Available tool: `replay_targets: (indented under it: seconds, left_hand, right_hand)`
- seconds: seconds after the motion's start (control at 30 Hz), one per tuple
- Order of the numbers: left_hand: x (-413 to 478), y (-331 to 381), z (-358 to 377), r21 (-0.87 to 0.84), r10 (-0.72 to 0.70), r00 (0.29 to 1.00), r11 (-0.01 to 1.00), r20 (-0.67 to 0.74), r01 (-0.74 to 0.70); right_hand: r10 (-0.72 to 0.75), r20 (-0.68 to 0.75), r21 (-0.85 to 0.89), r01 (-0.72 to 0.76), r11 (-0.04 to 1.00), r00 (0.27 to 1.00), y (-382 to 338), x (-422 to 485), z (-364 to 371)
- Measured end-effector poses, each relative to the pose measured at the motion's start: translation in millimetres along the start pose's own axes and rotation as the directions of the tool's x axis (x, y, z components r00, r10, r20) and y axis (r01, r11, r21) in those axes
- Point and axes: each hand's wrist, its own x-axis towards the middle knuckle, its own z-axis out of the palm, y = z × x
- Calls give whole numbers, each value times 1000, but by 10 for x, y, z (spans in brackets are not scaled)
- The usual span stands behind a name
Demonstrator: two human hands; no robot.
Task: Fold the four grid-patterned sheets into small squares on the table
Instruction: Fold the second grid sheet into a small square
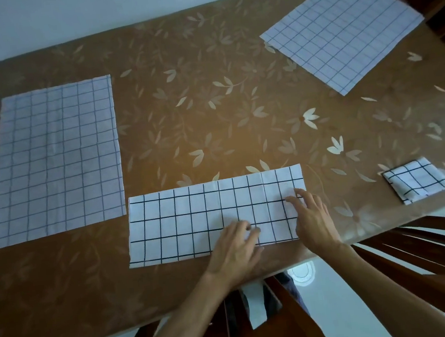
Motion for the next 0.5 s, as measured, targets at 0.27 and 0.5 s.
replay_targets:
  seconds: [0.27, 0.5]
  left_hand:
    - [624, 918, 396, 161, 44, 998, 986, 55, -52]
    - [744, 1123, 482, 43, -186, 982, 981, -17, 187]
  right_hand:
    - [-213, -26, 0, 213, 977, 977, 631, 70, -249]
    - [-380, 99, 15, 380, 925, 920, 948, 169, -466]
